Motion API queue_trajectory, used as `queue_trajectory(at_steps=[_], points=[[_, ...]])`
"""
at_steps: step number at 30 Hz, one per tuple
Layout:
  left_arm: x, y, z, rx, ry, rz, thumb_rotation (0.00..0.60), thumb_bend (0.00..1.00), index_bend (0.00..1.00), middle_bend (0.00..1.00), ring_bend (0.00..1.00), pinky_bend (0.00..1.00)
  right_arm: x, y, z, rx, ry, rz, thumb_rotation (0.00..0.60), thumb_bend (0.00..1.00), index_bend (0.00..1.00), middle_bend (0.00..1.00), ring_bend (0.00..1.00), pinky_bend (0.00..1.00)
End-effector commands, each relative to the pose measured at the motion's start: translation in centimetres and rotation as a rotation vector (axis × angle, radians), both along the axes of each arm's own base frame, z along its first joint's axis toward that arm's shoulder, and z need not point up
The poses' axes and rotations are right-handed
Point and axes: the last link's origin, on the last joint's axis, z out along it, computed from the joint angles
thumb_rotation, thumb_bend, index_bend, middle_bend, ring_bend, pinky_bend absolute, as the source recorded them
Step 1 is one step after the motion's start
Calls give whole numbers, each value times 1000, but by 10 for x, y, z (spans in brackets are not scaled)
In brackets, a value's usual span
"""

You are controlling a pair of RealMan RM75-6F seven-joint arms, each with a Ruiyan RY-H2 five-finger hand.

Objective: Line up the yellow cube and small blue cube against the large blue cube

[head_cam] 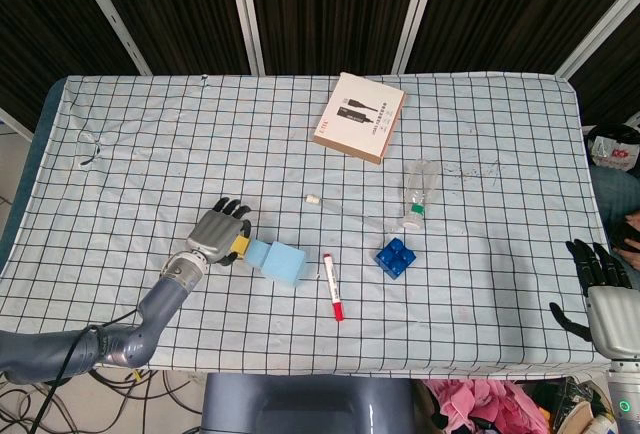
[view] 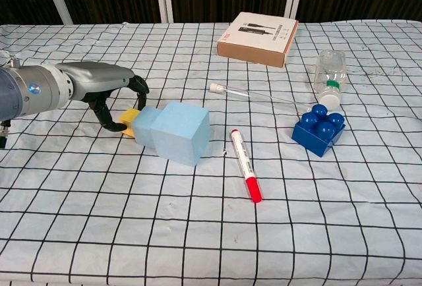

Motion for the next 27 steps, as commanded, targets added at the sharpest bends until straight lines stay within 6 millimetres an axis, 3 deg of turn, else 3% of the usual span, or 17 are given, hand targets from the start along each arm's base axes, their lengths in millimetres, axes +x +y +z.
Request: queue_trajectory(at_steps=[1, 4, 9, 14, 21, 27], points=[[0, 0, 0, -5, 4, -2, 600, 260, 343, 114, 0, 0, 0, 0, 0, -1, 0, -1, 600, 218, 0, 51, 0, 107], [0, 0, 0, -5, 8, -4, 600, 202, 272, 113, 0, 0, 0, 0, 0, -1, 0, -1, 600, 217, 0, 51, 0, 107], [-1, 0, 3, -4, 0, -1, 600, 191, 232, 112, 0, 0, 0, 0, 1, -2, 0, -2, 600, 218, 0, 51, 0, 107], [1, 2, 20, 42, -36, -9, 600, 192, 189, 108, 0, 0, 0, 0, 1, -4, 0, -1, 600, 218, 0, 51, 0, 107], [-10, -9, 73, 171, -117, -63, 600, 192, 154, 85, 0, 0, -2, 0, 2, -8, 2, -10, 600, 217, 0, 51, 0, 107], [-51, -48, 126, 334, -96, -85, 600, 192, 140, 68, 0, 0, -4, 0, 0, 4, 10, -22, 600, 218, 0, 50, 0, 107]])
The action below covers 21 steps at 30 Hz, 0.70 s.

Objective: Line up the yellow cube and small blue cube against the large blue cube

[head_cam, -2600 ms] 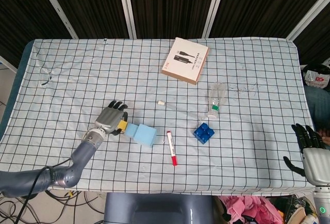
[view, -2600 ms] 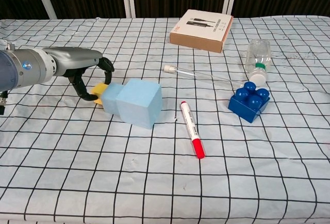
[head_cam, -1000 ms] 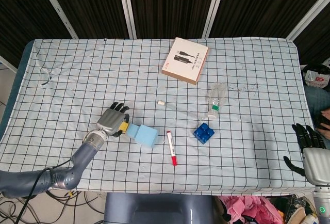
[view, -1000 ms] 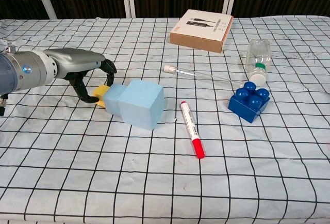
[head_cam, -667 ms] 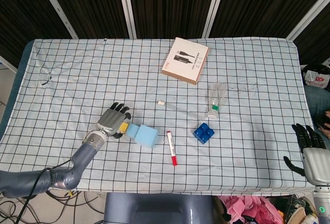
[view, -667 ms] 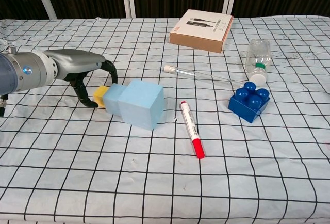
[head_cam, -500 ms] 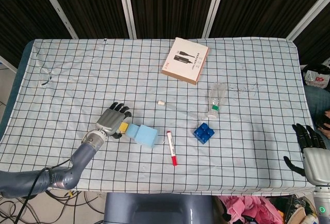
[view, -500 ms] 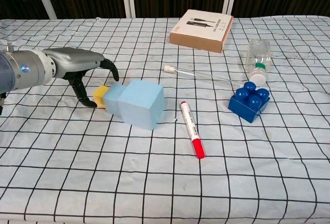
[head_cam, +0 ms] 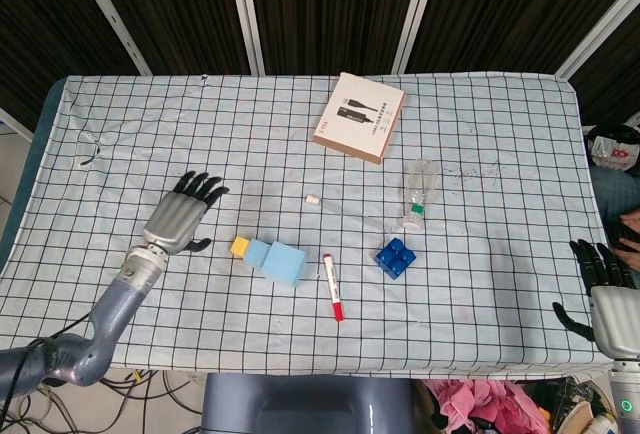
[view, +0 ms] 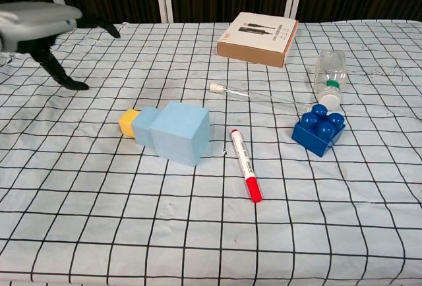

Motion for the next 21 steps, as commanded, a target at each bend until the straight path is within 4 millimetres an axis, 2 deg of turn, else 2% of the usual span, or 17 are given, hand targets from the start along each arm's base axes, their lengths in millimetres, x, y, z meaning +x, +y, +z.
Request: queue_trajectory(at_steps=[1, 5, 9, 13, 15, 17, 21], points=[[-38, -39, 43, 126, 1, 31, 600, 191, 140, 66, 0, 0, -1, 0, -1, 7, 5, -5, 600, 218, 0, 51, 0, 107], [-72, -77, 69, 249, 6, 85, 600, 192, 139, 45, 0, 0, -1, 0, 1, 5, 15, -4, 600, 215, 0, 50, 0, 107], [-107, -122, 82, 305, -58, 143, 600, 191, 139, 35, 0, 0, 0, 1, 4, -7, 11, 3, 600, 213, 0, 50, 0, 107], [-136, -152, 93, 317, -157, 194, 600, 191, 135, 16, 0, 0, 4, 0, 6, -1, 3, 17, 600, 213, 0, 50, 0, 107], [-148, -160, 99, 325, -158, 246, 600, 191, 117, 2, 0, 0, 6, -1, 6, 1, -2, 24, 600, 213, 0, 48, 0, 107], [-149, -163, 110, 323, -132, 232, 600, 191, 105, 0, 0, 0, 8, -2, 4, 17, -1, 29, 600, 213, 0, 47, 0, 107], [-145, -168, 109, 312, -150, 238, 600, 191, 104, 0, 0, 0, 6, -3, 1, 36, 8, 15, 600, 212, 0, 47, 0, 107]])
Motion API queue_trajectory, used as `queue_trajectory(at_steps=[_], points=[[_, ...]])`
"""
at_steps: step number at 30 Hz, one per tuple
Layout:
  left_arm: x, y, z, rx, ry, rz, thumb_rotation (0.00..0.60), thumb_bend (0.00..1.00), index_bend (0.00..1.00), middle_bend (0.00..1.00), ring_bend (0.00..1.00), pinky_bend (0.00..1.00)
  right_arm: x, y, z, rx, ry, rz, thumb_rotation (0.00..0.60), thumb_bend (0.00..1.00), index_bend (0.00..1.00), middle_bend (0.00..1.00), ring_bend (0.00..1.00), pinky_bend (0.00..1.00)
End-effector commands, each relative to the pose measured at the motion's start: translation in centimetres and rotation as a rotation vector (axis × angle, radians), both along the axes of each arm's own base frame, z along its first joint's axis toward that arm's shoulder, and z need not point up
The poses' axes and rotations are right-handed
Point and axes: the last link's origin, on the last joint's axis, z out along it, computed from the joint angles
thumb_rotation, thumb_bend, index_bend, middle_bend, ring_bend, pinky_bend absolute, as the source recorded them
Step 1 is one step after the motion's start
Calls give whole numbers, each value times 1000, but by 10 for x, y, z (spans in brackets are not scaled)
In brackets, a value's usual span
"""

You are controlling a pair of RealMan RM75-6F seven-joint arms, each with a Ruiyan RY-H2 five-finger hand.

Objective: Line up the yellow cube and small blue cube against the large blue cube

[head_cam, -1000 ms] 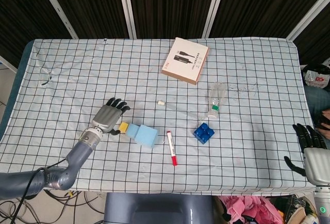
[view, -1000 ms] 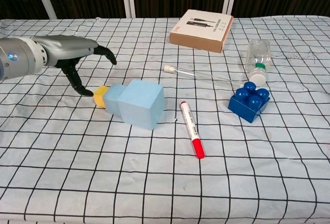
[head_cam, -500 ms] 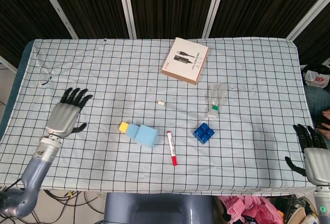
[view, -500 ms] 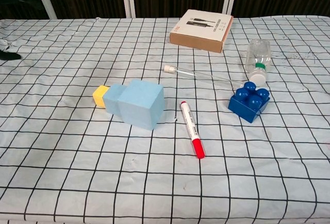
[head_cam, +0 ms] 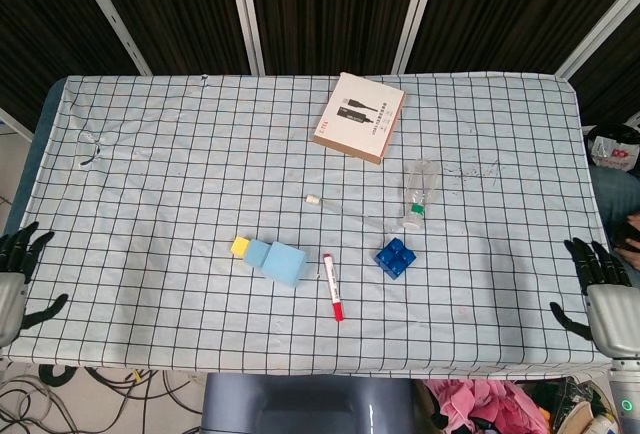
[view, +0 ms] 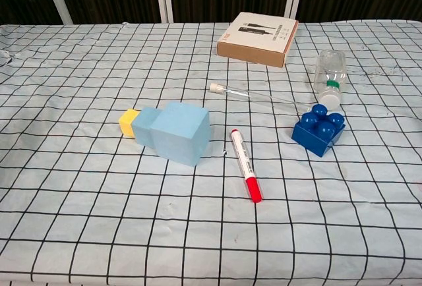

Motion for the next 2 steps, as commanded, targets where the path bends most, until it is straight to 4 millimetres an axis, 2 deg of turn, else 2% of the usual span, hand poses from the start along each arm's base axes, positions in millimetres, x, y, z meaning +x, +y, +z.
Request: queue_trajectory(at_steps=[1, 2], points=[[0, -7, 2, -14, -6, 3, 600, 191, 104, 0, 0, 0, -1, 0, -1, 7, 5, -8, 600, 213, 0, 47, 0, 107], [0, -7, 3, -14, -6, 6, 600, 191, 104, 0, 0, 0, -1, 0, -1, 8, 6, -9, 600, 213, 0, 47, 0, 107]])
